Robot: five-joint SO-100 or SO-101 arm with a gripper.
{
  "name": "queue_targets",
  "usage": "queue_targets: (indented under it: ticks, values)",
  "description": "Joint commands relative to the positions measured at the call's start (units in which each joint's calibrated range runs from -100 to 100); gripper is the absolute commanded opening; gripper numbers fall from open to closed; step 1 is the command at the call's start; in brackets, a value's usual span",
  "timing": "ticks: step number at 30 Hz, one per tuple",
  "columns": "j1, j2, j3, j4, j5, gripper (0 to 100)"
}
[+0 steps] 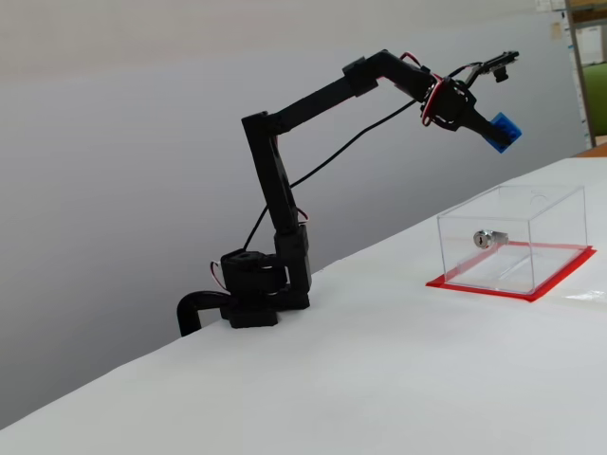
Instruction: Pick the blue lego brick and place it into the transparent box
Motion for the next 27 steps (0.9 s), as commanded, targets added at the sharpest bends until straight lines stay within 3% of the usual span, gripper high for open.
queue_targets:
  ticks: [1,27]
  values:
    - [-2.3,-1.9,2.3,-2.6,-0.2,2]
    - [-4.9,-1.8,10.1,-7.4,-0.2,2]
